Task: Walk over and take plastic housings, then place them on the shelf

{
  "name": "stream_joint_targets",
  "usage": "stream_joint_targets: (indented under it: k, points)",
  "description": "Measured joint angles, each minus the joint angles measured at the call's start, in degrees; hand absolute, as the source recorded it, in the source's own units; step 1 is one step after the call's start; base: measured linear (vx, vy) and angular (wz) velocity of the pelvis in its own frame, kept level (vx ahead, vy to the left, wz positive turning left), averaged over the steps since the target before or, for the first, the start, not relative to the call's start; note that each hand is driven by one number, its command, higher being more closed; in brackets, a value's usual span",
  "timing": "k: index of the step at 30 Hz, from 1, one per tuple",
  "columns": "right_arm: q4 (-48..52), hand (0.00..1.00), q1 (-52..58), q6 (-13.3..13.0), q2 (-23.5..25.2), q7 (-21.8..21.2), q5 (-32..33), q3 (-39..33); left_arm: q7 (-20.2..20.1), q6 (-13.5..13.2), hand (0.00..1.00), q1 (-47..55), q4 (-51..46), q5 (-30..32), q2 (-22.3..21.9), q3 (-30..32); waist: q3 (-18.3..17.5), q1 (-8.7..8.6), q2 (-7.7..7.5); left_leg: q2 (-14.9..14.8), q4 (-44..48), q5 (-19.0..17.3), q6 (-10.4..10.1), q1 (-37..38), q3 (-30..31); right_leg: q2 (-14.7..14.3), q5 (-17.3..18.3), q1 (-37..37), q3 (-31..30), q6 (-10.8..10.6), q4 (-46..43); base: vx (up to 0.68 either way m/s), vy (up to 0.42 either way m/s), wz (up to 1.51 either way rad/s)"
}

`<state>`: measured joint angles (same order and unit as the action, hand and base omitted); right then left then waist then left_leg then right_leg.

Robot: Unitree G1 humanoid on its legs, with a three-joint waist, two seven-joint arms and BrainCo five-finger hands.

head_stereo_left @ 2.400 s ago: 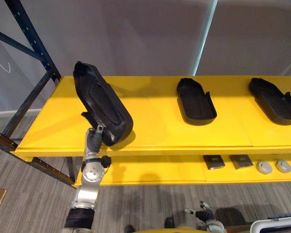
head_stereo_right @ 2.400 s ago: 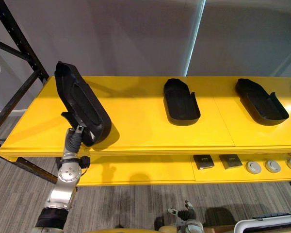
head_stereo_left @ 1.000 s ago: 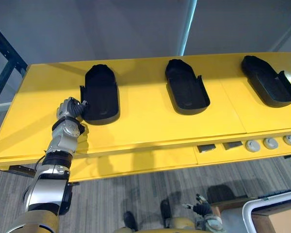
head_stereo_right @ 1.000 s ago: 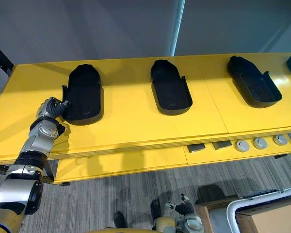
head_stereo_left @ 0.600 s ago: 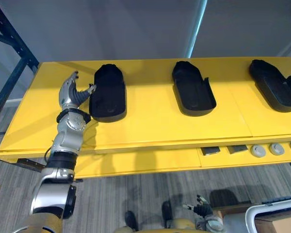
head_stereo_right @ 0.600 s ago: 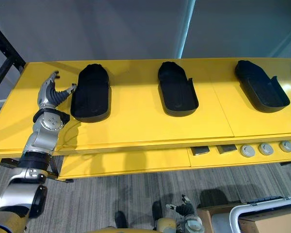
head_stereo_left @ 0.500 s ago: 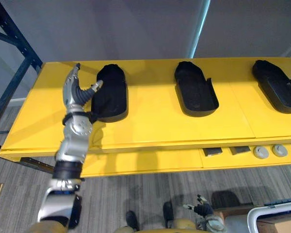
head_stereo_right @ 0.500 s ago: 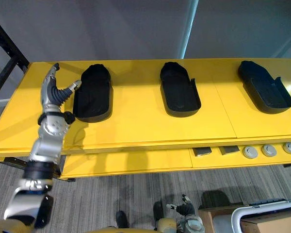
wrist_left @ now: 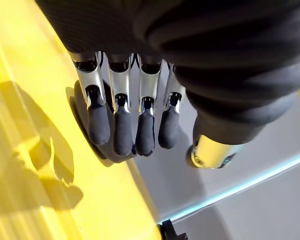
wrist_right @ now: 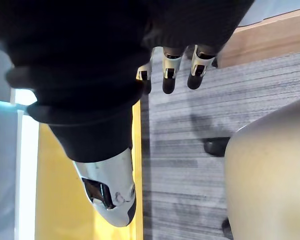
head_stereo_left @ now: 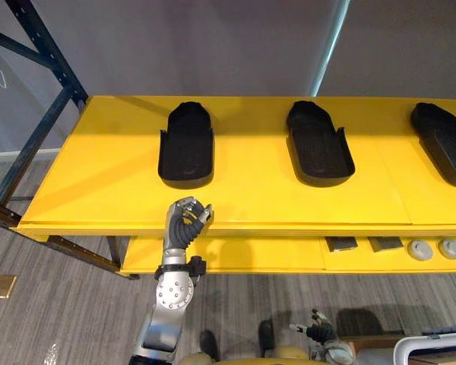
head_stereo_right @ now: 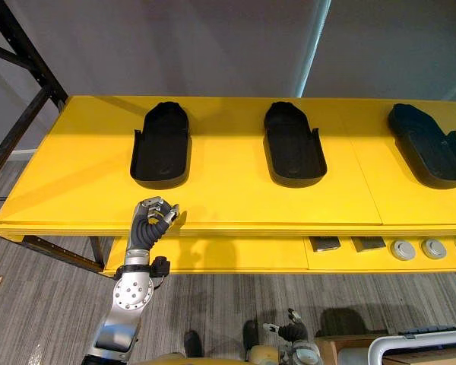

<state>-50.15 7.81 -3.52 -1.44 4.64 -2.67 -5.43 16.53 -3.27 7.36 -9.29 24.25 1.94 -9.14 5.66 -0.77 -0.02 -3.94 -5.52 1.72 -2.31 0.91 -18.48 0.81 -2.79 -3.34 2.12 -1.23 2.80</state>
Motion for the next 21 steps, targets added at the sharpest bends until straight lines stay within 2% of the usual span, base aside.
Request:
stream_joint_targets:
  k: [8, 14, 21]
  points:
    - [0.1, 0.0, 0.0, 0.1, 0.5, 0.7, -0.2, 1.5, 1.8, 0.6, 1.0, -5.7, 9.1, 0.2, 1.6, 0.8, -1.1, -0.08, -1.1, 0.1, 0.1, 0.2, 0.3, 0.4, -0.6, 0.1, 0.3, 0.0, -0.3, -0.5, -0.6, 0.02, 0.001, -0.01]
    - [0.1, 0.0, 0.0, 0.1, 0.4, 0.7, -0.2, 1.6, 2.6, 1.9, 1.0, -8.5, 13.8, 1.2, 2.1, 2.6, -1.1, -0.51, -1.07, 0.1, 0.0, 0.2, 0.3, 0.5, -0.8, 0.0, 0.1, -0.2, -0.8, -0.1, -0.5, -0.04, -0.013, -0.05]
    - [-0.2, 0.0, 0.1, 0.1, 0.3, 0.6, -0.2, 2.0, 3.5, 3.0, 1.0, -14.2, 20.1, 2.7, 4.6, 5.4, -2.3, -1.62, -0.92, 0.2, 0.0, 0.2, 0.3, -0.5, -0.7, -0.1, -0.5, -0.9, -0.7, 0.1, 0.7, -0.02, -0.009, -0.03]
